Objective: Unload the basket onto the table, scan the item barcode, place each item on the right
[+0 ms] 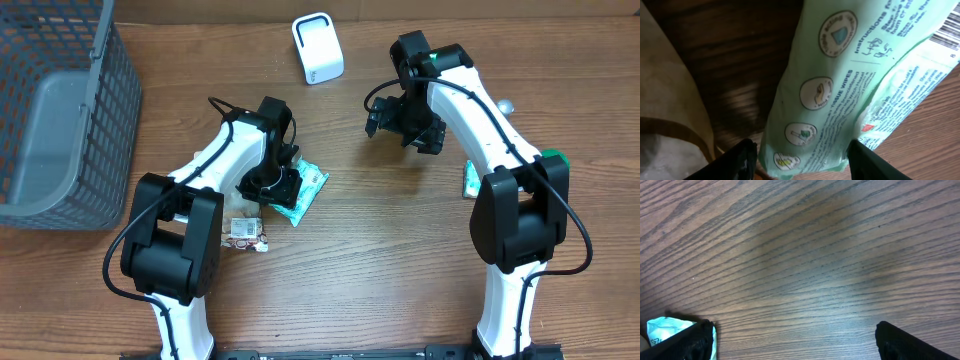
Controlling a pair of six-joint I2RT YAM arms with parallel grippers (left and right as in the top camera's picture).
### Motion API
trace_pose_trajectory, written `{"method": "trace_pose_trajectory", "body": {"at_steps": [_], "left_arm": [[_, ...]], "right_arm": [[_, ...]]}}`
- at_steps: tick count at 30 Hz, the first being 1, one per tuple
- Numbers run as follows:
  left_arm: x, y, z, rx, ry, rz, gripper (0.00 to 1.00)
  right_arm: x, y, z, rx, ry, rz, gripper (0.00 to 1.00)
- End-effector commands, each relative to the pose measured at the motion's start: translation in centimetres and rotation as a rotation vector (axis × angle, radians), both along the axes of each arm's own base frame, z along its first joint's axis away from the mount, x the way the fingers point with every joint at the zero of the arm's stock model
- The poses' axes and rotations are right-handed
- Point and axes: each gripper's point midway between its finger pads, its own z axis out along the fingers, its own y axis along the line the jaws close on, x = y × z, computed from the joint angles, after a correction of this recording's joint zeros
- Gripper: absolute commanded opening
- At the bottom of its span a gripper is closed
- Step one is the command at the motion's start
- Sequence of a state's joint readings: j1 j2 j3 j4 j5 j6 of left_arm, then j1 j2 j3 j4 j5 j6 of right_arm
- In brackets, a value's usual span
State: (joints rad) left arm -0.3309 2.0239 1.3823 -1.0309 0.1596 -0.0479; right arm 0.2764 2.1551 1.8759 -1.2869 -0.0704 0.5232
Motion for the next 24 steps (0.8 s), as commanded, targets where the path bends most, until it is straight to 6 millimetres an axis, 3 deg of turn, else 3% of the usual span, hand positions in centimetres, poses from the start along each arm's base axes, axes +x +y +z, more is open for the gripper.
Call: {"method": "trace_pose_trajectory", "body": {"at_steps": [1,17,20,24], "left_arm": [[-0.72,0.19,-0.66,-0.011,0.030,-0.012,0.61],[0.01,-0.06,-0.79,-0.016,0.004,0.021,0.49],[-0.06,-0.24,-0.75,-0.027,0.008,0.022,0.30],[0.13,-0.44,0.13,-0.066,0.027,0.042,0.30]], "right_arm": [[0.22,-0.21,0.77,-0.003,-0.023,-0.003,1.00],[0.22,-0.21,0.77,-0.003,-0.023,-0.003,1.00],[0.22,-0.21,0.77,-0.003,-0.023,-0.003,1.00],[0.22,-0.21,0.77,-0.003,-0.023,-0.003,1.00]]}}
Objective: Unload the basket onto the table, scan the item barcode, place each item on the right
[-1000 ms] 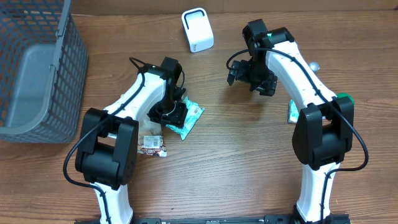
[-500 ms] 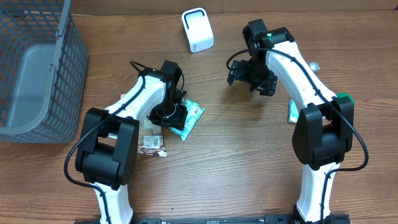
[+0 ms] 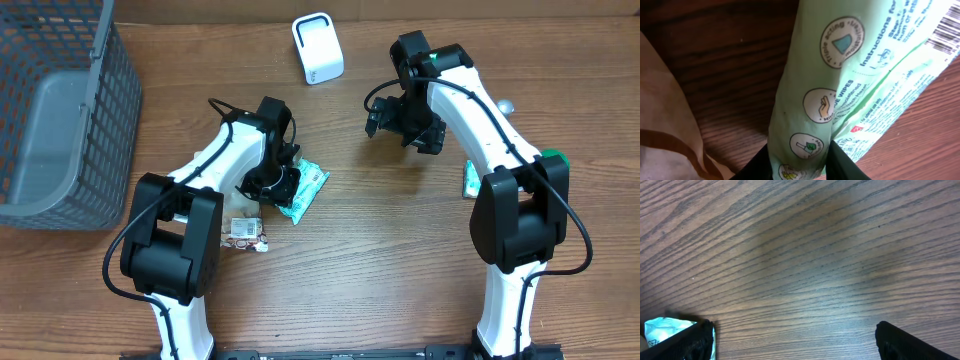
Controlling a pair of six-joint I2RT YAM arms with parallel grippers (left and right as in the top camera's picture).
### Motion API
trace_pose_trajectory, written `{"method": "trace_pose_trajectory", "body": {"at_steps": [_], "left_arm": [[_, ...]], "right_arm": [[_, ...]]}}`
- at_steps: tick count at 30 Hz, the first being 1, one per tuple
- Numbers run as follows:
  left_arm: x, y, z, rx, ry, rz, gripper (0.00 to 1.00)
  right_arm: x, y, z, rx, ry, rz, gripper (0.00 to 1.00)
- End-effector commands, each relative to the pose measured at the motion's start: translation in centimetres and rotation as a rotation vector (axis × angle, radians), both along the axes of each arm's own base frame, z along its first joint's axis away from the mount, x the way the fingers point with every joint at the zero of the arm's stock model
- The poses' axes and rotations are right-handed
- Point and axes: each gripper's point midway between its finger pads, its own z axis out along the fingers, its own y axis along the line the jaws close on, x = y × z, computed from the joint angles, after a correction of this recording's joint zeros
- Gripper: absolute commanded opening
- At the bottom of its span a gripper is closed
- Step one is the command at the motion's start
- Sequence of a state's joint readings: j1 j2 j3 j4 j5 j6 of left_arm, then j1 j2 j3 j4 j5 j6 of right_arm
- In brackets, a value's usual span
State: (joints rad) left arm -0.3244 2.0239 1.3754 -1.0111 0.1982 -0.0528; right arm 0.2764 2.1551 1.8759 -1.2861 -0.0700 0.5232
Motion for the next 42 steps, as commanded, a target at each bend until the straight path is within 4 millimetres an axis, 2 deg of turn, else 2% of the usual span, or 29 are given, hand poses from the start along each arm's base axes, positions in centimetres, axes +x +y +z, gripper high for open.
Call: {"method": "trace_pose_trajectory", "body": {"at_steps": [1,4,7,13,21,25,31,42], "left_arm": [[0.2,0.1,0.5,-0.032,0.028,0.033,0.31],[0.7,0.2,1.1,-0.063,0.031,0.057,0.40],[0.8,0.1,1.3,-0.106,0.040,0.071,0.54],[0.8,-0.1,1.5,-0.145,0.047,0.068,0.64],[0.6,-0.3,1.2,-0.162,0.051,0.069,0.63],[0.1,0.1,0.6,-0.148,0.062,0.072,0.59],[0.0,0.6,-0.1,-0.149,0.061,0.085,0.58],[0.5,1.3,-0.3,-0.157,0.047,0.109,0.55]], "right_arm": [[0.2,-0.2,0.8,-0.002,-0.023,-0.003,1.00],[0.2,-0.2,0.8,-0.002,-0.023,-0.003,1.00],[0.2,-0.2,0.8,-0.002,-0.023,-0.003,1.00],[0.2,-0.2,0.8,-0.002,-0.023,-0.003,1.00],[0.2,-0.2,0.8,-0.002,-0.023,-0.003,1.00],[0.2,-0.2,0.8,-0.002,-0.023,-0.003,1.00],[0.2,-0.2,0.8,-0.002,-0.023,-0.003,1.00],[0.2,-0.2,0.8,-0.002,-0.023,-0.003,1.00]]}}
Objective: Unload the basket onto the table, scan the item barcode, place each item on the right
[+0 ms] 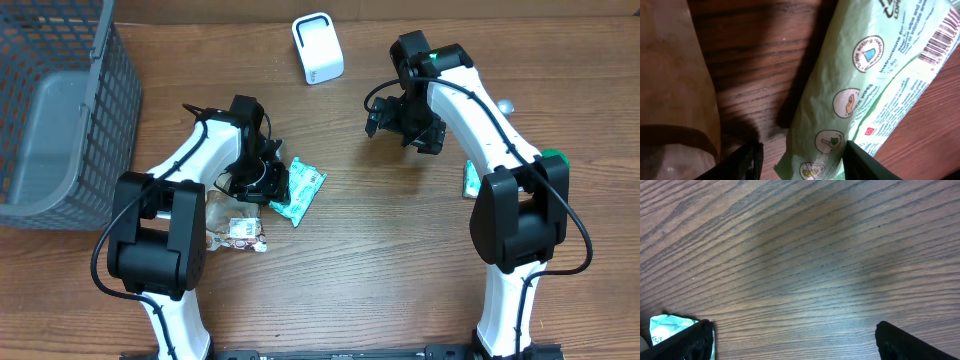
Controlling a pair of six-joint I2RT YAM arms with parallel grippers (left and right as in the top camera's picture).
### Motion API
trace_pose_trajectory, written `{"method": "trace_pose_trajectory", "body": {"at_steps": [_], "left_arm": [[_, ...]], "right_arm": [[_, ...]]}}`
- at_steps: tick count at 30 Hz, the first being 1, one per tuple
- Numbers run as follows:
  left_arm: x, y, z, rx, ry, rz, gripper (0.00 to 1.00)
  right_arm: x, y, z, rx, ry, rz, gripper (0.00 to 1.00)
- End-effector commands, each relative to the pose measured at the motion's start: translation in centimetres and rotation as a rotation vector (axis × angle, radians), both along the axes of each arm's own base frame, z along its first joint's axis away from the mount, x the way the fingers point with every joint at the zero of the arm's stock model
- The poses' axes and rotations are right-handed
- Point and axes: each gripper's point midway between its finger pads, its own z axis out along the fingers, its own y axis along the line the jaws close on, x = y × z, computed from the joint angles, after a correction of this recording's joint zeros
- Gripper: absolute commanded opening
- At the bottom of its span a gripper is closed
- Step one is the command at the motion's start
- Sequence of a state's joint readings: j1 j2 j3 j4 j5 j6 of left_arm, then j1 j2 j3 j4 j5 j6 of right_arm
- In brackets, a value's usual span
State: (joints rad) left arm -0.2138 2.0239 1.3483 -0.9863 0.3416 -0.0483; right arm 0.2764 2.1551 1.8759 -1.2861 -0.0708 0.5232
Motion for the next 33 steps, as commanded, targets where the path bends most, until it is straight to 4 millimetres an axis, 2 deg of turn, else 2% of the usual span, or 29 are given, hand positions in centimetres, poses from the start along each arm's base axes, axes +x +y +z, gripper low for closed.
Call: {"method": "trace_pose_trajectory", "body": {"at_steps": [1,6,13,17,20,24,30,33], "left_arm": [[-0.1,-0.1,-0.4,-0.019,0.006,-0.010,0.55],[-0.2,-0.1,-0.5,-0.020,0.006,-0.010,0.55],[-0.9,0.1,-1.7,-0.019,0.012,-0.009,0.49],[-1.2,0.2,-1.9,-0.017,0.019,-0.009,0.25],[-1.0,0.1,-1.6,-0.017,0.015,-0.010,0.11],[0.2,-0.1,-0.1,-0.022,-0.005,-0.010,0.04],[2.0,-0.7,3.3,-0.035,-0.064,-0.014,0.04],[2.1,-1.0,4.8,-0.060,-0.082,-0.013,0.05]], "right_arm": [[0.2,-0.2,0.8,-0.003,-0.023,-0.003,1.00],[0.2,-0.2,0.8,-0.003,-0.023,-0.003,1.00],[0.2,-0.2,0.8,-0.003,-0.023,-0.003,1.00],[0.2,-0.2,0.8,-0.003,-0.023,-0.003,1.00],[0.2,-0.2,0.8,-0.003,-0.023,-0.003,1.00],[0.2,-0.2,0.8,-0.003,-0.023,-0.003,1.00],[0.2,-0.2,0.8,-0.003,-0.023,-0.003,1.00],[0.2,-0.2,0.8,-0.003,-0.023,-0.003,1.00]]}}
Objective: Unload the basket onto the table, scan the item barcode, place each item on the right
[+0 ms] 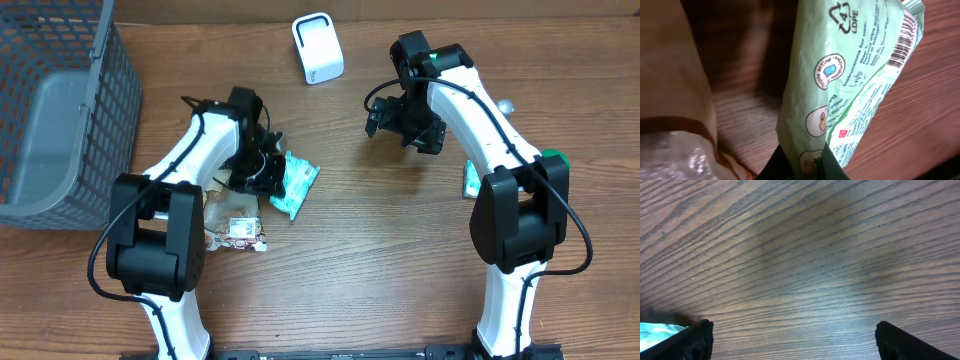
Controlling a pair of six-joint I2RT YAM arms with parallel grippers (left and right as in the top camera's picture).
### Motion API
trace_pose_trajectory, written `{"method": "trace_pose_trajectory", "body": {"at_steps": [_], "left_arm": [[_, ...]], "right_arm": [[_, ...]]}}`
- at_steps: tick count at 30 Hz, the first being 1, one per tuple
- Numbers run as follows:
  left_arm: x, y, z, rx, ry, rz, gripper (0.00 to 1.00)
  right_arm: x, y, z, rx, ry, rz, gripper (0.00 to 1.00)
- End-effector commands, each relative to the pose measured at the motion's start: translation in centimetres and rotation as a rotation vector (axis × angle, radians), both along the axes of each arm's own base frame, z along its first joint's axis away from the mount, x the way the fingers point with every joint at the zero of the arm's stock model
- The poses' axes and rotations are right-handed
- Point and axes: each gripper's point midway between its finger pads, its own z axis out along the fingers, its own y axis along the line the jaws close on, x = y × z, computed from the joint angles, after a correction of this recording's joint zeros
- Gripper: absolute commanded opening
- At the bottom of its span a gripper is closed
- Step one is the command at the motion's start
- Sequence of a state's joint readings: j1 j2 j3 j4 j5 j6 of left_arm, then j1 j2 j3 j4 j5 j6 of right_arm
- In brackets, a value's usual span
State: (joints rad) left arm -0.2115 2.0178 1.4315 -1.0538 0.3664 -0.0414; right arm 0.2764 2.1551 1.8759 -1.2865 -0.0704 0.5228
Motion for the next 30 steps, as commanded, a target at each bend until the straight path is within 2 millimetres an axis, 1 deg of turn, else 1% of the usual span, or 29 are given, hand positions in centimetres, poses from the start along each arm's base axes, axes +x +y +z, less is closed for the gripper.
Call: {"method": "trace_pose_trajectory", "body": {"at_steps": [1,9,23,30], "left_arm": [[0.7,-0.6,2.8,-0.044,-0.059,-0.010,0.04],[-1.2,-1.7,3.6,-0.118,0.031,0.002,0.04],[-1.2,-1.8,3.7,-0.123,0.036,0.019,0.04],[-0.7,-1.9,3.6,-0.125,0.020,0.025,0.04]], "right_arm": [[0.2,-0.2,0.8,-0.003,-0.023,-0.003,1.00],[0.2,-0.2,0.8,-0.003,-0.023,-0.003,1.00],[0.2,-0.2,0.8,-0.003,-0.023,-0.003,1.00],[0.2,-0.2,0.8,-0.003,-0.023,-0.003,1.00]]}}
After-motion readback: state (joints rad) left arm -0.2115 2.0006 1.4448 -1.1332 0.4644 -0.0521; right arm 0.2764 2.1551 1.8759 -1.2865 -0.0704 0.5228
